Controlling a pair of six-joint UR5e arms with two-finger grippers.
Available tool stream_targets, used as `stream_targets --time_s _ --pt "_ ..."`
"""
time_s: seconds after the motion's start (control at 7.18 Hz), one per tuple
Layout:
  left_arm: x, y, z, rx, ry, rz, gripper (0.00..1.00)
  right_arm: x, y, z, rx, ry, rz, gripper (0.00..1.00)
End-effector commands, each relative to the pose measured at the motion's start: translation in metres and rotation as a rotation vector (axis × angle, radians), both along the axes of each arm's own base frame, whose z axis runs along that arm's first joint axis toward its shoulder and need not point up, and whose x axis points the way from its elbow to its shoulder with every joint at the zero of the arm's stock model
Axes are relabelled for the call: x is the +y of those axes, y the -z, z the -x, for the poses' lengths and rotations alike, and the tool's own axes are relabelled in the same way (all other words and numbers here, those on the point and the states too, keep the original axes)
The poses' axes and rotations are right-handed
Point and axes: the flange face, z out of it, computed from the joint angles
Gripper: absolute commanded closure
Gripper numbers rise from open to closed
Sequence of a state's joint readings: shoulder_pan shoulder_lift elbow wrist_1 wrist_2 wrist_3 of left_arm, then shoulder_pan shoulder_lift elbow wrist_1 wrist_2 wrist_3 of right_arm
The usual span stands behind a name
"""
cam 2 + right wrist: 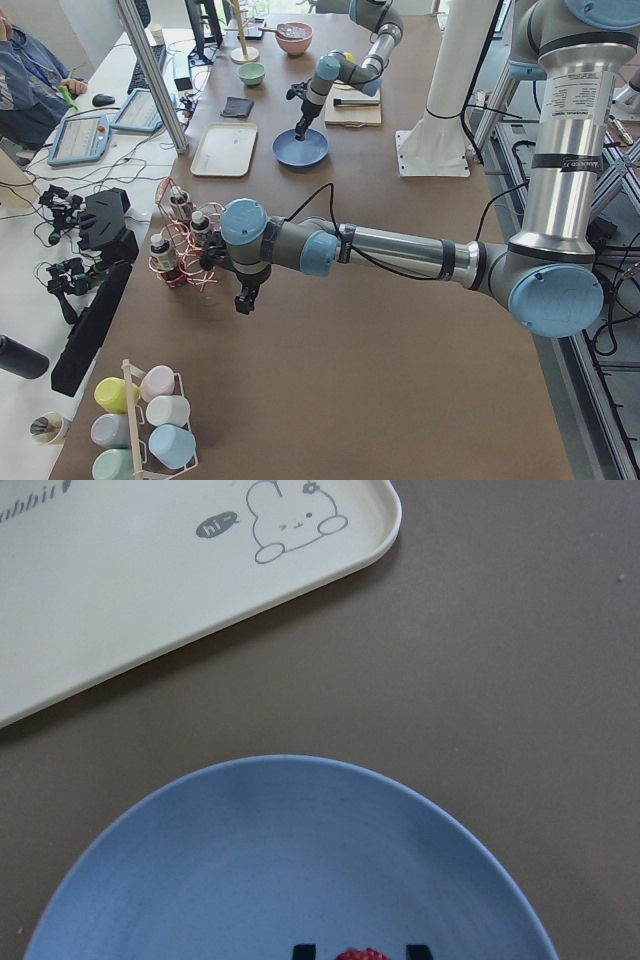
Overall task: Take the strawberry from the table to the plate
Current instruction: 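Lower the strawberry onto the plate and open the right gripper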
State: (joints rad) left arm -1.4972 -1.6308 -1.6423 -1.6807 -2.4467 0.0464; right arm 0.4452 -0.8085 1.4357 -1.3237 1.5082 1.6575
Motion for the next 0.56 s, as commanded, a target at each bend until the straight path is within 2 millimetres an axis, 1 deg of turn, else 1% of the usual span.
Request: stream_targets --time_s 0.0,0.14,0.42 --pt "0.0009 0.0000 -0.0004 0.007 -0.002 0.001 0.02 0.0112 -0.0060 0.0173 -0.007 -0.002 -0.009 1.00" --pt "0.0015 -0.0008 -0.0004 0.007 -0.002 0.003 0.02 0.0151 -0.0049 0.0201 -0.012 -0.002 -0.003 1.00" --pt "0.0015 -0.0008 -0.0004 0.007 -0.002 0.003 0.02 0.0158 0.0030 0.0215 -0.021 -0.001 -0.006 1.00"
